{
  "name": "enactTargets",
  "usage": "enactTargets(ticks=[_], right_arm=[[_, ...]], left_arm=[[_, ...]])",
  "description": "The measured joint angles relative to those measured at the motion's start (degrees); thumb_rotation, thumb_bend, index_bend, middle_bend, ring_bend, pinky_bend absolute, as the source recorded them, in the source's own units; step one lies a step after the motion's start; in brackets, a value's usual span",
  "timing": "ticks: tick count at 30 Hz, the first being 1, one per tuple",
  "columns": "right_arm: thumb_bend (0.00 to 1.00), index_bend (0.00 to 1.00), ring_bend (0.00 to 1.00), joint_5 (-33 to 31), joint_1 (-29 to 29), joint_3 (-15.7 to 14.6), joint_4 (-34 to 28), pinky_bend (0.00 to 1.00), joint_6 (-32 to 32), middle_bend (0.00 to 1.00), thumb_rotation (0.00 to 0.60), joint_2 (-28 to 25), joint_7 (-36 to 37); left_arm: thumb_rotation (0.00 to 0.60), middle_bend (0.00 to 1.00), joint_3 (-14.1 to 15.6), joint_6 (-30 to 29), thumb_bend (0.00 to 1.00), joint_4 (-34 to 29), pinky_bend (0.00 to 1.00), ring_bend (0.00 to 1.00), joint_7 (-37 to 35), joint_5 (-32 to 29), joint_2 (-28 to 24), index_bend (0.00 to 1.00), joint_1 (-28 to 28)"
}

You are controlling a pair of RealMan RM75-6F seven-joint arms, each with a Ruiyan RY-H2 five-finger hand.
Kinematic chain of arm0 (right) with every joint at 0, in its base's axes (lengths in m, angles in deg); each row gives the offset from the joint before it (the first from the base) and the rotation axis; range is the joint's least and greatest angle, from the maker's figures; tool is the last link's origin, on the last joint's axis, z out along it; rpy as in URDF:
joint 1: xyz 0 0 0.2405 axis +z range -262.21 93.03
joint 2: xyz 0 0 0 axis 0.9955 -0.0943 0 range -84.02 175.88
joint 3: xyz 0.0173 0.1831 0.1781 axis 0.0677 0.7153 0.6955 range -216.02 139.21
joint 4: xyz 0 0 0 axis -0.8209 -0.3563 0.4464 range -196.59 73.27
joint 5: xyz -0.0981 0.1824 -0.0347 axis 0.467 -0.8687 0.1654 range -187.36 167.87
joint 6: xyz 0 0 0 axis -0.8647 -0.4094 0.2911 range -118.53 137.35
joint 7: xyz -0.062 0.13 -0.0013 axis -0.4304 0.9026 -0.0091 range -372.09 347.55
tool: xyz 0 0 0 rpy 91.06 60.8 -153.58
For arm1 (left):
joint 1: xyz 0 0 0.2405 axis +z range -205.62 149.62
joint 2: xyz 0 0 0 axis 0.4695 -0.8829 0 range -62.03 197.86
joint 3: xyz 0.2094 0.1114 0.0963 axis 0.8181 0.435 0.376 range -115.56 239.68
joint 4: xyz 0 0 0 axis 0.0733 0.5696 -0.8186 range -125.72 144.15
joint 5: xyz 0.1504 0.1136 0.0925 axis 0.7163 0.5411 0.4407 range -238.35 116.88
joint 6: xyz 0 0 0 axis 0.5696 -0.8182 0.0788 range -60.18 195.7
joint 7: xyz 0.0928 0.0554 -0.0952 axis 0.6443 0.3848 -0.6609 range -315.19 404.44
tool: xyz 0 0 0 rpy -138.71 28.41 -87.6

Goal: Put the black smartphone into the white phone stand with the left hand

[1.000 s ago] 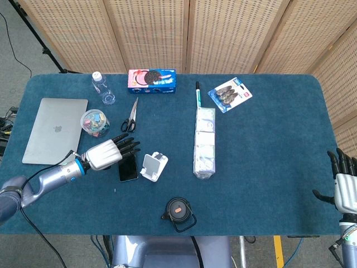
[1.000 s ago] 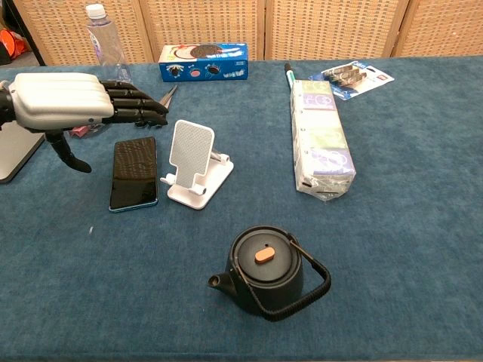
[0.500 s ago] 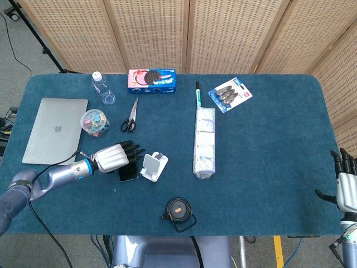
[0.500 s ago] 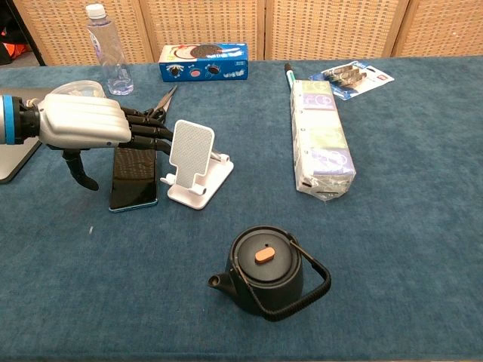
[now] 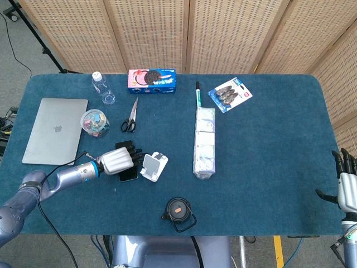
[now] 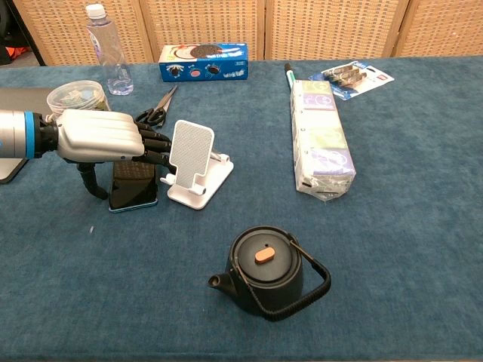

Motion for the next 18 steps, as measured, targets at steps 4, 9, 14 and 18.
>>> enactTargets(ticks=[4,9,14,18], right_arm=[[0.0,0.0,0.0,-0.1,0.0,-0.1,-0.2,0.0,-0.4,0.0,0.6,-0.1,0.2],[0.0,0.0,0.0,-0.2,0.1,-0.2,-0.3,0.0,-0.6,0.0,0.6,-0.2,0.1],[0.0,0.0,0.0,-0.4,0.2,-0.2,-0.3,0.0,-0.8,0.0,0.6,-0.1,0.0],[0.0,0.0,0.0,-0.6,0.3,-0.3,-0.3,0.0,-1.0,0.0,0.6,0.0,-0.1]], left_arm=[[0.6,0.18,0.6,0.6,0.0,0.6,0.26,0.15,-0.6,-0.1,0.3,0.27,0.2],[0.6,0.25,0.8,0.7,0.0,1.1,0.26,0.19,-0.8,-0.3,0.7,0.33,0.5],[0.6,0.29,0.8,0.4,0.0,2.2,0.26,0.22,-0.7,-0.5,1.2,0.36,0.8],[0.6,0.33,0.9,0.3,0.0,3.7,0.26,0.25,-1.1,-0.7,2.3,0.4,1.4]])
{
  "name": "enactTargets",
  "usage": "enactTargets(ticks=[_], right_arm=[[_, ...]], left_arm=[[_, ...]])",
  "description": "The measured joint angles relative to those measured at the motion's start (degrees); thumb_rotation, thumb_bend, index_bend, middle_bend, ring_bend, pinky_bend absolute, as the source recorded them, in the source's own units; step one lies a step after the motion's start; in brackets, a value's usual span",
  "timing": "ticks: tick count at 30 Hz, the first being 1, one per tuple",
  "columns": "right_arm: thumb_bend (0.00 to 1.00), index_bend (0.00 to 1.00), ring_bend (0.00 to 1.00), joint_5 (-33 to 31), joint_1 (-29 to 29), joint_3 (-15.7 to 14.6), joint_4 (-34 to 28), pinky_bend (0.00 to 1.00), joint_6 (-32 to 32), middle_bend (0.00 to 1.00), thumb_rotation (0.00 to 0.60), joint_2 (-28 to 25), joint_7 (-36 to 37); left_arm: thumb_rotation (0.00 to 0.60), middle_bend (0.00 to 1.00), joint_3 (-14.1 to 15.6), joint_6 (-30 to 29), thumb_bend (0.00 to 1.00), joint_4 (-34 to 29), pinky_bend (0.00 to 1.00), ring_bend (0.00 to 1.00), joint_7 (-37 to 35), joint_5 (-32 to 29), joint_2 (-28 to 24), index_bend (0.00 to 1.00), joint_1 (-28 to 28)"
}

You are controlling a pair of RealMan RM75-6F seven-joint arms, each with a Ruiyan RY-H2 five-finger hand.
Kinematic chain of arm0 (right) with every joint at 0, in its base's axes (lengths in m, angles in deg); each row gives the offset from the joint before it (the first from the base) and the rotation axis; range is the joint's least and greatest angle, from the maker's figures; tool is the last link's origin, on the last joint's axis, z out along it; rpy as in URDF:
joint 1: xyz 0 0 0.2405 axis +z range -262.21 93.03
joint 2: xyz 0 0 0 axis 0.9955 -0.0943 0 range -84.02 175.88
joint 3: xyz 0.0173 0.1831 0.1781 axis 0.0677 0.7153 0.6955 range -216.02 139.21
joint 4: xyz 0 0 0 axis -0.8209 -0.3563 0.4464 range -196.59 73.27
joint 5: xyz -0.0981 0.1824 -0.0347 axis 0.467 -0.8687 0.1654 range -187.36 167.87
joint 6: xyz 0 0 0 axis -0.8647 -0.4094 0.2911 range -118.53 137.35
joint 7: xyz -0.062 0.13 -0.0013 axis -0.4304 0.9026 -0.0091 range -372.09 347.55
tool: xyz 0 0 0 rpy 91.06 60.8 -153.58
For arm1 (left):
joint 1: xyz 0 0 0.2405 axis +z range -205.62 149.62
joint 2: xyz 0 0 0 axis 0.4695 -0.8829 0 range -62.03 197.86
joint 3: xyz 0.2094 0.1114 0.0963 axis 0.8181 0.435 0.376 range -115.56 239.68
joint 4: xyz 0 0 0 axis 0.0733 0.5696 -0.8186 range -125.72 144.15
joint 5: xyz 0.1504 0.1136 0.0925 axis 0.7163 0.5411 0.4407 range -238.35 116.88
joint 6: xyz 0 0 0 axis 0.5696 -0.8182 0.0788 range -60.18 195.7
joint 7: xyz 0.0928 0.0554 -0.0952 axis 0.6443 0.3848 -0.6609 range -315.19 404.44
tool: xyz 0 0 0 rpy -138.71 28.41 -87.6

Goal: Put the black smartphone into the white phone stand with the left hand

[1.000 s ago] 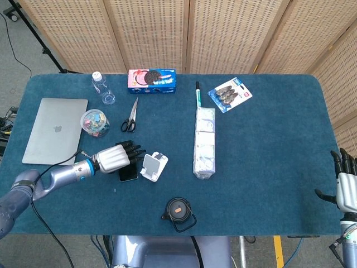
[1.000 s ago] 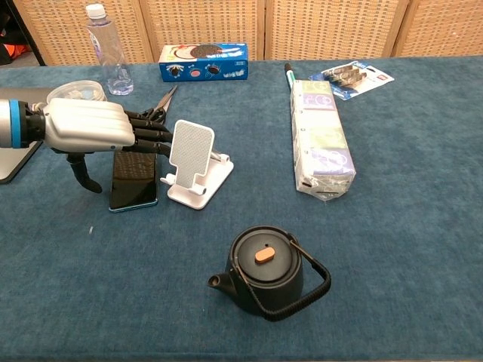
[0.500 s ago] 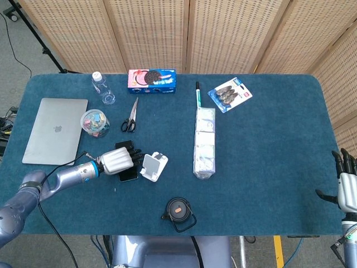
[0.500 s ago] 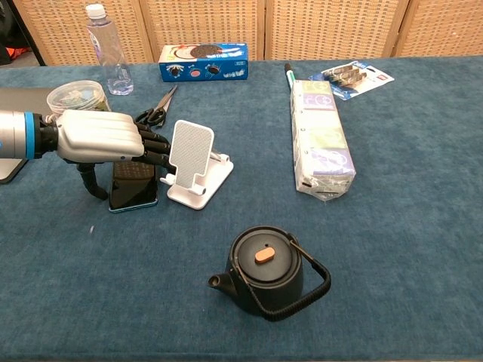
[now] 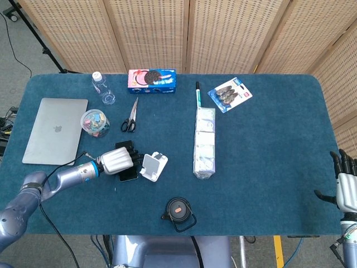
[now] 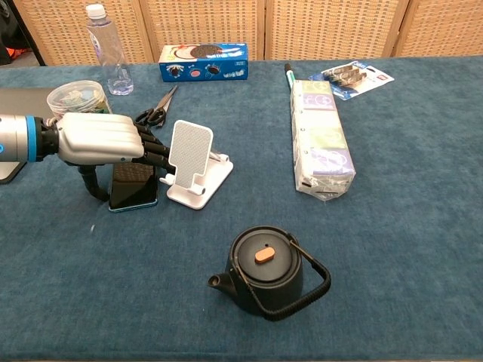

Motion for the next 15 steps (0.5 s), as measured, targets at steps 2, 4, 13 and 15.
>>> enactTargets(ticks=[2,4,13,15], right_arm=[[0.0,0.0,0.0,-0.1,0.0,0.0,0.0,0.0,0.0,0.0,0.6,0.0,0.0],[0.0,0.0,0.0,-0.2,0.1,0.1,0.0,0.0,0.0,0.0,0.6,0.0,-0.2],[0.0,0.0,0.0,0.0,0.0,0.0,0.0,0.0,0.0,0.0,0.6,-0.1,0.1],[0.0,0.0,0.0,0.1,0.0,-0.1,-0.1,0.0,0.1,0.0,0.6,-0.1,0.2]], left_arm=[[0.6,0.38,0.0,-0.3,0.0,0.7,0.26,0.28,-0.1,-0.1,0.5,0.44,0.2],[0.6,0.44,-0.1,-1.2,0.0,1.3,0.26,0.34,-0.1,-0.2,0.8,0.5,0.5],[0.6,0.53,-0.4,-3.8,0.01,4.0,0.26,0.41,0.3,-0.8,1.3,0.6,2.1],[0.6,0.54,-0.5,-4.2,0.01,4.2,0.27,0.42,0.5,-1.0,1.2,0.61,2.4]])
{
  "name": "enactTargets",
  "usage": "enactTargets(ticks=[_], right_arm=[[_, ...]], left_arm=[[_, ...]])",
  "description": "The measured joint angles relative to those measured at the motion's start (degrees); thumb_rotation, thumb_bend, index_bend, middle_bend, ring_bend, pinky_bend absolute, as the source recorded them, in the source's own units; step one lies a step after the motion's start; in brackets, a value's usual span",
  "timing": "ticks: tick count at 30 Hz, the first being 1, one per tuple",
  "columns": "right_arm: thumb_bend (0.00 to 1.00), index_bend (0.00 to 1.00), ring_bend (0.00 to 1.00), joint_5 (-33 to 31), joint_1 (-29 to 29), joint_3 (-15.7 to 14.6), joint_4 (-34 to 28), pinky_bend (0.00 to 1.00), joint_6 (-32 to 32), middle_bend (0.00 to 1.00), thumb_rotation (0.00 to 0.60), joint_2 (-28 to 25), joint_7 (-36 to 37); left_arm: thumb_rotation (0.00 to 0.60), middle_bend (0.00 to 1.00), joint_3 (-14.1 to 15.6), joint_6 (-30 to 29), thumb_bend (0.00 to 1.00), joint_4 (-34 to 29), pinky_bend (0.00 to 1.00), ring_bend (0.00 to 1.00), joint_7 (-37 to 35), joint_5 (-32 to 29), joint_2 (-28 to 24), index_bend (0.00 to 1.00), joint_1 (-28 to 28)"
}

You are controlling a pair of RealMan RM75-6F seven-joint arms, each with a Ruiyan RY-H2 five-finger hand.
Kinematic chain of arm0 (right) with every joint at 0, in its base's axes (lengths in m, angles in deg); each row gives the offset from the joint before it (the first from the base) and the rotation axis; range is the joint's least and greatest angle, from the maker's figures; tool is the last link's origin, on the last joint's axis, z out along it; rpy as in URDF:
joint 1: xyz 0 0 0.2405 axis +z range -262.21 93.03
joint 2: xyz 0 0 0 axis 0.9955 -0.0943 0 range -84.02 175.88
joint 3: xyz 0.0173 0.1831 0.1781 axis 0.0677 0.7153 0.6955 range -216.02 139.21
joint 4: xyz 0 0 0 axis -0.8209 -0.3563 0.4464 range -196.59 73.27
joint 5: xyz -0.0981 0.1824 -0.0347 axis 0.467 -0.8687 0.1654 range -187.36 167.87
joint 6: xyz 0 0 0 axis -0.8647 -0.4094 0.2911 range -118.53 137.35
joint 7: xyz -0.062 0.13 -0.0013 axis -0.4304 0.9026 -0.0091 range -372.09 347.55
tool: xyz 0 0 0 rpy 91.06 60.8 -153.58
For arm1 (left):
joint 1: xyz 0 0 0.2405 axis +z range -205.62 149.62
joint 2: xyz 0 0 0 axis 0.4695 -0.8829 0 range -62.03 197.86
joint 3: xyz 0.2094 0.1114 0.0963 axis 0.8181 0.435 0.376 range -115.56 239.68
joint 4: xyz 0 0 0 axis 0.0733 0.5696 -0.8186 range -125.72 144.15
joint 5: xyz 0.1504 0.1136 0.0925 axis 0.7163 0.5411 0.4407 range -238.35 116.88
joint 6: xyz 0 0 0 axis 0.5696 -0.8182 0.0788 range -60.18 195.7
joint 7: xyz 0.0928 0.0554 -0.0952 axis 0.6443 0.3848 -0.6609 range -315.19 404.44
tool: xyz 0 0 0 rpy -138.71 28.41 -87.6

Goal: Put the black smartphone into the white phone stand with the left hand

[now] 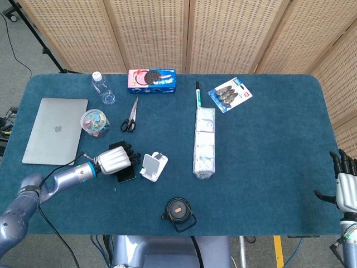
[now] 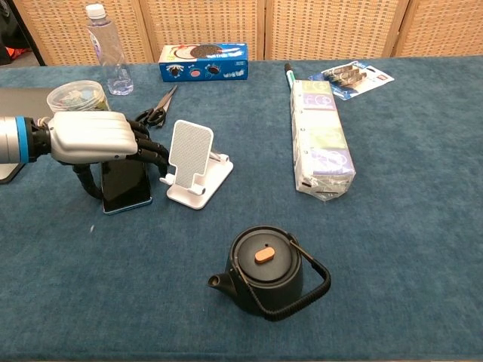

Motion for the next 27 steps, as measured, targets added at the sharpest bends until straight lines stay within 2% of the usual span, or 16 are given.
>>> enactTargets(ticks=[7,18,27], right_arm=[[0.0,0.0,0.0,0.4,-0.1,-0.2,-0.5,0.0,0.4,0.0,0.6,-0.1,-0.1],[0.0,0.0,0.0,0.8,-0.2,-0.3,-0.9,0.0,0.7,0.0,0.6,-0.3,0.0],[0.0,0.0,0.0,1.2,-0.3,-0.5,-1.3,0.0,0.8,0.0,0.6,-0.5,0.1]], left_arm=[[0.6,0.55,-0.5,-2.4,0.01,0.2,0.36,0.46,0.7,-0.5,-0.5,0.63,1.0],[0.6,0.55,-2.5,-7.2,0.01,-0.2,0.37,0.47,2.3,-1.8,-2.3,0.63,1.8],[0.6,0.55,-4.3,-18.5,0.0,0.0,0.37,0.47,8.2,-0.7,-4.9,0.63,0.9]])
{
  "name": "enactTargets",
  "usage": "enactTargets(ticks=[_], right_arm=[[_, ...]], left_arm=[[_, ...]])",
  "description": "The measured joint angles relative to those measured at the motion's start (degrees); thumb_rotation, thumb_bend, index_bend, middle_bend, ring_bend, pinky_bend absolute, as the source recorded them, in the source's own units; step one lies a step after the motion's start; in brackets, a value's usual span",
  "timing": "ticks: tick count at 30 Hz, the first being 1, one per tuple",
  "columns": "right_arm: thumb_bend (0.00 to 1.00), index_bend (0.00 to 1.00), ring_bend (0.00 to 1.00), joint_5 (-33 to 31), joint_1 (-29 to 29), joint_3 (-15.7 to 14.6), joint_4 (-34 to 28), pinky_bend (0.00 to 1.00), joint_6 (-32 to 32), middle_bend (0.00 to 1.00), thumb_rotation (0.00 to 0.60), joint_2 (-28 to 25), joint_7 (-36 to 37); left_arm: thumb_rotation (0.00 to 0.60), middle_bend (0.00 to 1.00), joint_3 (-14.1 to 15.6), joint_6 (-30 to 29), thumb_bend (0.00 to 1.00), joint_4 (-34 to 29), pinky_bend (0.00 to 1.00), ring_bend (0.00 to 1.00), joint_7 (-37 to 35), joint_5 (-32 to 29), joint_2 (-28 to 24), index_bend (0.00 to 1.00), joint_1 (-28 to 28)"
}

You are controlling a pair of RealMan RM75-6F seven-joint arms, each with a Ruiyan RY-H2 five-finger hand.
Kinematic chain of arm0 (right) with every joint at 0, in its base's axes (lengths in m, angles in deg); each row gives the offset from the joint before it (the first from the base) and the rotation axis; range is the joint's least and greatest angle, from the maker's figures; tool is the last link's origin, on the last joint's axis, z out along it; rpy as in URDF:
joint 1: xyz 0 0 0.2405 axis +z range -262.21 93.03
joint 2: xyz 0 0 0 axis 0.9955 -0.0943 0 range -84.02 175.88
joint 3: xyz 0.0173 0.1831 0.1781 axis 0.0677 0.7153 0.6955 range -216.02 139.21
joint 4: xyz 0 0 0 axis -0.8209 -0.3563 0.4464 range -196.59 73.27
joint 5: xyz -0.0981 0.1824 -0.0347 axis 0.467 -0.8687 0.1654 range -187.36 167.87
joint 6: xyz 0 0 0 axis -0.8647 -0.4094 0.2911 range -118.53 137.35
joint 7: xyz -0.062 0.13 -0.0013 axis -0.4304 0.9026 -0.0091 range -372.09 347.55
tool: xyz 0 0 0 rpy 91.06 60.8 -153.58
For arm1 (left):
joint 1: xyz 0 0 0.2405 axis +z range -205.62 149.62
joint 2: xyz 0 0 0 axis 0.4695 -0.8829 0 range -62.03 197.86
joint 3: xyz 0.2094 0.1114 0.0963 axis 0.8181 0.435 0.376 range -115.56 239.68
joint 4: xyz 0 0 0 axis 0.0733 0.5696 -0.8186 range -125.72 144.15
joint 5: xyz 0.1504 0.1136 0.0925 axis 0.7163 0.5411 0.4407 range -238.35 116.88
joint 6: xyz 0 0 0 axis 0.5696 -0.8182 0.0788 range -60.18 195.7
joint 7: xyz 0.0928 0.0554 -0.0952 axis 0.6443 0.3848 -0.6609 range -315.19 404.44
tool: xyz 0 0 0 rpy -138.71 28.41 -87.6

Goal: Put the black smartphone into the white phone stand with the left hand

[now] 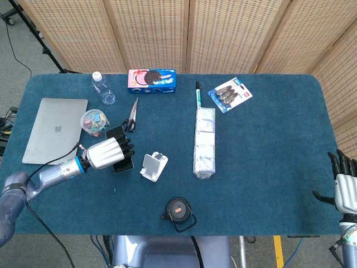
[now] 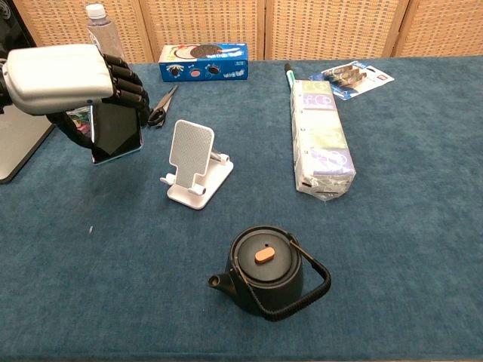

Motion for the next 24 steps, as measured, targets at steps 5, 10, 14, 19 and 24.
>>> enactTargets(ticks=[5,10,14,19,24], right_arm=[[0.0,0.0,0.0,0.2,0.0,-0.1,-0.3,0.0,0.1,0.0,0.6,-0.1,0.0],[0.0,0.0,0.0,0.3,0.0,-0.1,-0.4,0.0,0.0,0.0,0.6,-0.2,0.1],[0.0,0.0,0.0,0.2,0.0,-0.1,-0.2,0.0,-0.1,0.0,0.6,-0.2,0.3],[0.0,0.0,0.0,-0.2,-0.1,0.0,0.1,0.0,-0.1,0.0,0.6,-0.2,0.5],[0.0,0.0,0.0,0.1,-0.5,-0.1,-0.2,0.0,1.0,0.0,0.6,-0.3,0.1]], left_arm=[[0.6,0.55,-0.2,-7.5,0.0,1.7,0.37,0.47,6.0,2.8,-1.3,0.63,-1.8],[0.6,0.55,0.3,-10.4,0.0,1.9,0.37,0.47,11.9,6.2,-3.0,0.63,-6.4],[0.6,0.55,1.0,-10.2,0.0,0.0,0.37,0.47,16.0,8.7,-4.4,0.63,-10.2],[0.6,0.55,2.0,-7.9,0.02,-4.4,0.36,0.47,20.5,11.3,-6.9,0.63,-14.0],[0.6,0.54,3.0,-4.5,0.04,-10.3,0.3,0.45,24.4,13.8,-9.7,0.63,-17.3]])
